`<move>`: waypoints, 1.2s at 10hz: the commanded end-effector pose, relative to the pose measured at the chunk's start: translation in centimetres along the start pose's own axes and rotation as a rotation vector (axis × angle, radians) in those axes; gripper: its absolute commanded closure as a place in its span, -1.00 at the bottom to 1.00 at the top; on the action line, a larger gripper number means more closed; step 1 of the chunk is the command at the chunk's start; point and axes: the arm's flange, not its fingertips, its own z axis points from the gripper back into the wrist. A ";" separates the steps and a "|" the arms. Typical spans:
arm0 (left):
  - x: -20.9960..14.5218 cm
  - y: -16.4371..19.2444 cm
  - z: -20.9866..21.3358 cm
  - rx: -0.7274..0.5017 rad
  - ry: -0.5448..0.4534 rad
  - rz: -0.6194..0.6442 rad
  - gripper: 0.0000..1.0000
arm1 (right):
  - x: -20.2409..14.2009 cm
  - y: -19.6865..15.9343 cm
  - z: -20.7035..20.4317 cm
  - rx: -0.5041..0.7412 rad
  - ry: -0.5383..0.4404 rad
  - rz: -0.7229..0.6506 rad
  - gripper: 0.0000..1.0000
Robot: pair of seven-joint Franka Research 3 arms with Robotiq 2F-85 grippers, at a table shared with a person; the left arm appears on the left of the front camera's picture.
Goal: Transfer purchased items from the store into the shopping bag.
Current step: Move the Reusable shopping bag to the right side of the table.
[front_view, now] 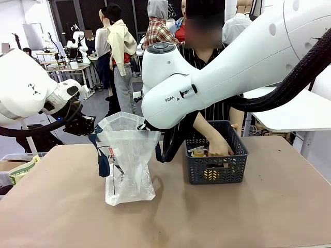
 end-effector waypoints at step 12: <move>0.0 0.0 0.2 0.001 -0.006 0.001 1.00 | -0.1 -0.1 -0.1 -0.001 0.004 -0.006 1.00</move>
